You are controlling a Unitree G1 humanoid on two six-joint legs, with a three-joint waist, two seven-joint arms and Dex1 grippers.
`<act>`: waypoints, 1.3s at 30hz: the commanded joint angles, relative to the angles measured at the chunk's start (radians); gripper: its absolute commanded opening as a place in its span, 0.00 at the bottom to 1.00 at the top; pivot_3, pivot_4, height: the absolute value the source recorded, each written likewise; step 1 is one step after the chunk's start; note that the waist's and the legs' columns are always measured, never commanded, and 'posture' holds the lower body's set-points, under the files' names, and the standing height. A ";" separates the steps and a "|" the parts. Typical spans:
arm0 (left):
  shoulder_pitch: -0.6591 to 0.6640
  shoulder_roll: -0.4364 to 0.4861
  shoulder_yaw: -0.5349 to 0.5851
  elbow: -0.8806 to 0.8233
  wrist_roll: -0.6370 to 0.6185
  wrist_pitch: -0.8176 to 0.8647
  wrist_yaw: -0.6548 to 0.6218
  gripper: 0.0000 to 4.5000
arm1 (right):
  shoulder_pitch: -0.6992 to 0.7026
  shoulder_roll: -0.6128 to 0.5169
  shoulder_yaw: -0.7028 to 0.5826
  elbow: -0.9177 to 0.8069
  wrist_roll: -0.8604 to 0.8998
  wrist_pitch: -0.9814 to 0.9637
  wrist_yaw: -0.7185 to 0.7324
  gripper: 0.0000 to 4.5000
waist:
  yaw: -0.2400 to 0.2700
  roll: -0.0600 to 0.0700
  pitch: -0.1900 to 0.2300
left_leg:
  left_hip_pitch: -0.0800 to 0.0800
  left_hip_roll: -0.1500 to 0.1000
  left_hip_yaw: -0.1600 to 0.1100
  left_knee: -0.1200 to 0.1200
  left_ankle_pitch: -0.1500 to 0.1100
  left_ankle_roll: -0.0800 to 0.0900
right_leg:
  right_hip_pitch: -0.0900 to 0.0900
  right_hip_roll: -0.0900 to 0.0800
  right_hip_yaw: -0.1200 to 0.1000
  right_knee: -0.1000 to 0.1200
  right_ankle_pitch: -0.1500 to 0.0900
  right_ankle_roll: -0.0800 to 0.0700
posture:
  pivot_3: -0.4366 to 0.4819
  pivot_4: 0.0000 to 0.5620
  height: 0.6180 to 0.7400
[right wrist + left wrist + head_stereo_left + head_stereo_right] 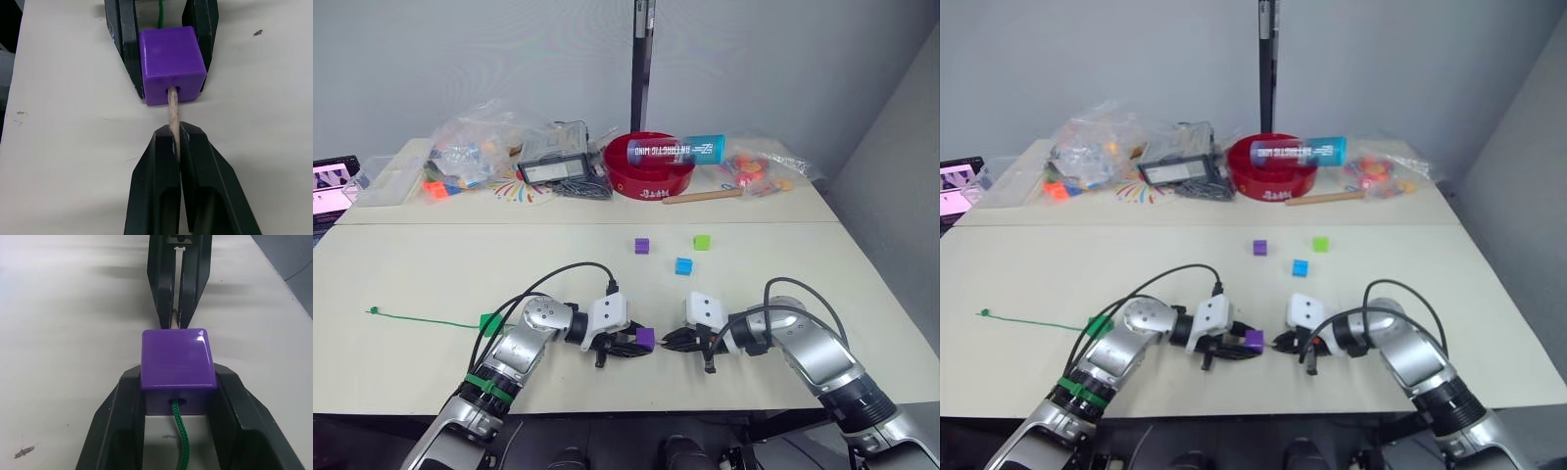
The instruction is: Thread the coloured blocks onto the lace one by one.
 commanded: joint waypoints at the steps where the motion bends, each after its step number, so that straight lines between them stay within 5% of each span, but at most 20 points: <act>1: -0.001 0.075 0.055 -0.010 -0.022 -0.032 -0.044 0.27 | -0.007 0.000 -0.004 -0.028 0.001 0.003 -0.001 0.00 | -0.003 0.000 0.000 | 0.000 0.000 0.000 0.000 0.000 0.000 | 0.000 0.000 0.000 0.000 0.000 0.000 | 0.48 0.27 0.92; 8: 0.037 0.242 0.147 0.033 -0.072 -0.090 -0.148 0.27 | -0.017 -0.006 -0.013 -0.039 0.006 0.014 0.009 0.00 | -0.001 0.000 0.000 | 0.000 0.000 0.000 0.000 0.000 0.000 | -0.001 0.000 0.000 0.001 0.000 0.000 | 0.48 0.27 0.92; 16: 0.051 0.408 0.209 0.308 -0.029 -0.297 -0.247 0.27 | -0.021 -0.006 -0.018 -0.031 0.006 0.006 0.010 0.00 | -0.006 0.001 0.000 | 0.001 0.001 0.001 0.000 0.000 0.000 | -0.001 0.001 0.000 0.002 0.000 -0.001 | 0.48 0.27 0.92; 27: 0.000 0.475 0.201 0.577 0.028 -0.478 -0.263 0.27 | -0.022 -0.003 -0.016 -0.032 0.005 0.007 0.007 0.00 | -0.028 0.002 0.000 | 0.004 0.003 0.001 0.000 0.000 0.000 | -0.001 0.003 0.000 0.005 -0.001 -0.002 | 0.48 0.27 0.92; 39: 0.015 0.483 0.185 0.585 0.023 -0.462 -0.281 0.27 | -0.034 0.006 -0.010 -0.023 -0.002 0.005 0.003 0.00 | -0.030 0.004 -0.001 | 0.004 0.004 0.002 0.000 0.000 0.000 | 0.000 0.003 0.001 0.005 -0.001 -0.002 | 0.48 0.27 0.92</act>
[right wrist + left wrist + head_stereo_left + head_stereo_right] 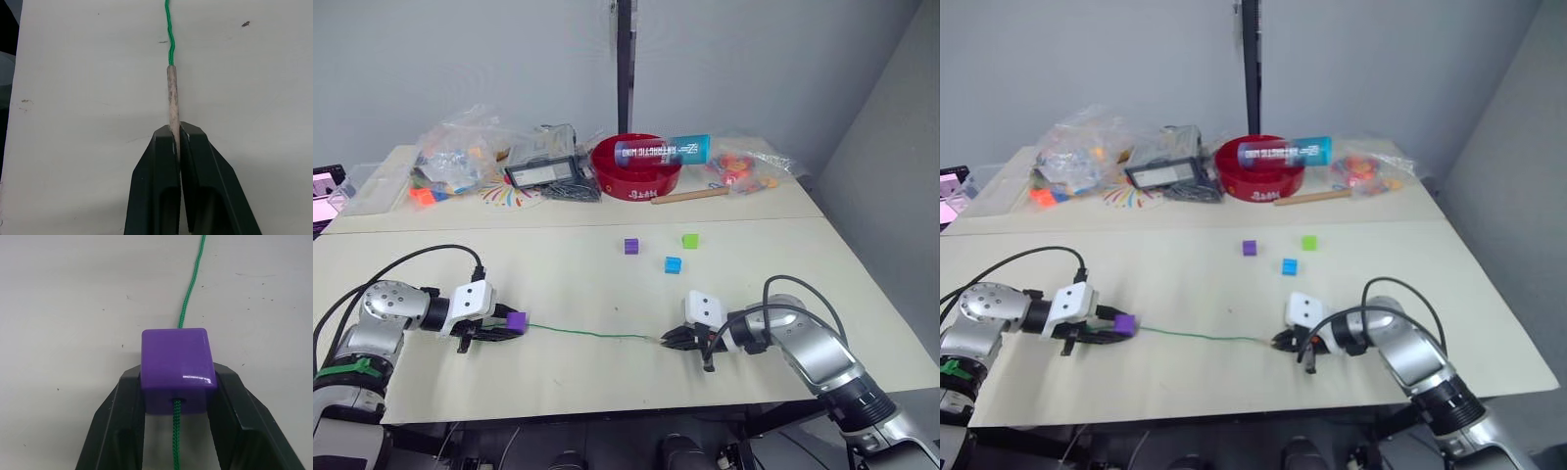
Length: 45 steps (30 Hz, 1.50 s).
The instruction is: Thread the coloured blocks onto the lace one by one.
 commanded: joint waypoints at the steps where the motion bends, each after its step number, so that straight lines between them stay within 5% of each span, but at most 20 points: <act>1: 0.036 0.013 -0.028 0.040 0.073 0.044 -0.007 0.38 | -0.024 0.004 -0.009 -0.011 0.001 -0.008 -0.001 0.00 | 0.000 0.000 0.000 | 0.000 0.000 0.000 0.000 0.000 0.000 | 0.000 0.000 0.000 0.000 0.000 0.000 | 0.48 0.27 0.92; 7: 0.000 0.016 0.016 -0.046 0.016 0.116 -0.053 0.85 | -0.026 0.006 -0.007 -0.012 0.004 -0.005 0.000 0.00 | 0.003 0.004 -0.001 | -0.001 0.000 0.000 0.000 0.000 0.000 | -0.001 0.000 0.000 0.000 0.000 0.000 | 0.48 0.27 0.92; 20: -0.029 0.041 0.086 -0.429 -0.138 0.474 -0.130 0.85 | -0.033 0.024 -0.003 -0.008 0.004 -0.001 -0.007 0.00 | 0.012 -0.001 0.002 | -0.006 -0.001 -0.001 0.000 0.000 0.000 | -0.003 -0.001 -0.001 -0.002 0.000 0.001 | 0.48 0.27 0.92; 26: 0.034 -0.085 0.044 -0.650 -0.163 0.593 0.007 0.85 | -0.052 0.057 0.015 -0.022 -0.005 0.023 -0.023 0.00 | 0.014 -0.001 0.003 | -0.005 -0.001 -0.001 0.000 0.000 0.000 | -0.003 -0.001 -0.001 -0.002 0.000 0.001 | 0.48 0.27 0.92; 31: 0.049 -0.228 -0.010 -0.663 -0.107 0.533 0.122 0.85 | -0.079 0.079 0.047 -0.063 -0.022 0.081 -0.051 0.00 | 0.016 -0.002 0.003 | -0.006 -0.001 -0.001 0.000 0.000 0.000 | -0.003 -0.002 -0.001 -0.002 0.000 0.000 | 0.48 0.27 0.92; 45: 0.001 -0.366 -0.120 -0.588 -0.004 0.434 0.186 0.85 | -0.113 0.088 0.088 -0.128 -0.037 0.183 -0.081 0.00 | 0.029 -0.002 0.003 | -0.006 -0.002 -0.001 0.000 0.000 0.000 | -0.003 -0.002 -0.001 -0.002 0.000 0.000 | 0.48 0.27 0.92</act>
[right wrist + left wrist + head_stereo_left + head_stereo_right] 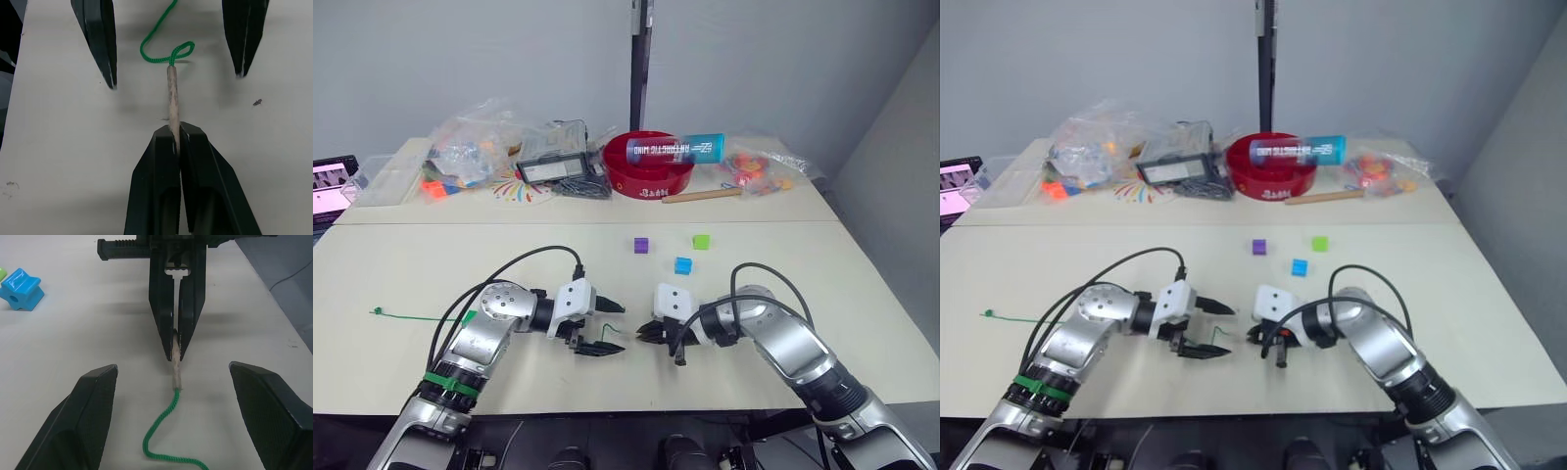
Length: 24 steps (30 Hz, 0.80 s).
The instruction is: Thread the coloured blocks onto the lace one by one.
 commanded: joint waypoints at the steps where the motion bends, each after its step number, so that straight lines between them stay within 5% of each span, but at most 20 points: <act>1: -0.030 -0.019 -0.015 0.013 0.018 -0.023 0.015 0.85 | -0.012 -0.002 -0.003 -0.030 0.003 0.006 -0.005 0.00 | -0.001 0.000 0.000 | 0.000 0.000 0.000 0.000 0.000 0.000 | 0.000 0.000 0.000 0.000 0.000 0.000 | 0.48 0.27 0.92; 4: -0.033 -0.023 -0.017 0.023 0.021 -0.021 0.018 0.85 | -0.015 -0.004 -0.004 -0.028 0.004 0.008 -0.005 0.00 | -0.001 0.000 0.000 | 0.000 0.000 0.000 0.000 0.000 0.000 | 0.000 0.000 0.000 0.000 0.000 0.000 | 0.48 0.27 0.92; 15: -0.030 -0.026 -0.023 0.052 0.045 -0.046 0.029 0.01 | -0.016 -0.009 -0.004 -0.029 0.007 0.014 -0.009 0.00 | 0.000 0.000 0.000 | 0.000 0.000 0.000 0.000 0.000 0.000 | 0.000 0.000 0.000 0.000 0.000 0.000 | 0.48 0.27 0.92; 24: -0.033 -0.029 -0.025 0.072 0.052 -0.057 0.039 0.01 | -0.018 -0.011 -0.006 -0.037 0.014 0.023 -0.008 0.00 | -0.001 0.000 0.000 | 0.000 0.000 0.000 0.000 0.000 0.000 | 0.000 0.000 0.000 0.000 0.000 0.000 | 0.48 0.27 0.92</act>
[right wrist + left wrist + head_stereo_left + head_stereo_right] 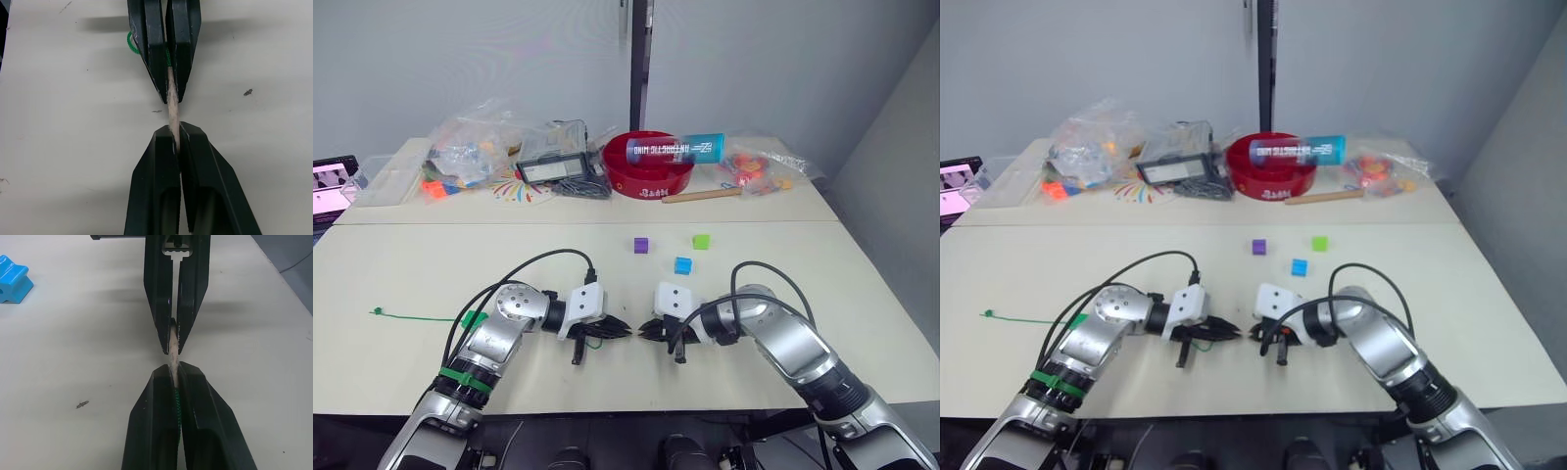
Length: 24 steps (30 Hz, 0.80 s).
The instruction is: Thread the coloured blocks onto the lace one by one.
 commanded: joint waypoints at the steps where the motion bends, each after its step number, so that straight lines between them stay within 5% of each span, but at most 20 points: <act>1: -0.016 -0.004 0.011 0.018 0.010 -0.018 0.023 0.01 | -0.014 -0.001 -0.010 -0.037 0.018 0.004 0.008 0.00 | 0.000 0.000 0.000 | 0.000 0.000 0.000 0.000 0.000 0.000 | 0.000 0.000 0.000 0.000 0.000 0.000 | 0.48 0.27 0.92; 7: -0.027 -0.009 0.021 0.061 0.002 -0.037 0.016 0.01 | -0.008 0.009 -0.027 -0.054 0.041 0.022 0.005 0.00 | 0.000 0.000 0.000 | 0.000 0.000 0.000 0.000 0.000 0.000 | 0.000 0.000 0.000 0.000 0.000 0.000 | 0.48 0.27 0.92; 8: -0.027 -0.009 0.021 0.064 0.001 -0.038 0.014 0.00 | -0.006 0.012 -0.033 -0.056 0.044 0.024 0.000 0.16 | 0.000 0.000 0.000 | 0.000 0.000 0.000 0.000 0.000 0.000 | 0.000 0.000 0.000 0.000 0.000 0.000 | 0.48 0.27 0.92; 19: -0.019 0.007 0.043 0.072 -0.011 -0.040 0.010 0.00 | 0.031 0.006 -0.223 -0.096 0.170 0.094 -0.062 0.98 | 0.002 0.000 0.000 | 0.000 0.000 0.000 0.000 0.000 0.000 | 0.000 0.000 0.000 0.000 0.000 0.000 | 0.48 0.27 0.92; 24: -0.016 0.010 0.049 0.062 -0.014 -0.035 0.009 0.00 | 0.014 0.054 -0.381 -0.035 0.228 0.131 -0.182 0.99 | 0.000 0.000 0.000 | 0.000 0.000 0.000 0.000 0.000 0.000 | 0.000 0.000 0.000 0.000 0.000 0.000 | 0.48 0.27 0.92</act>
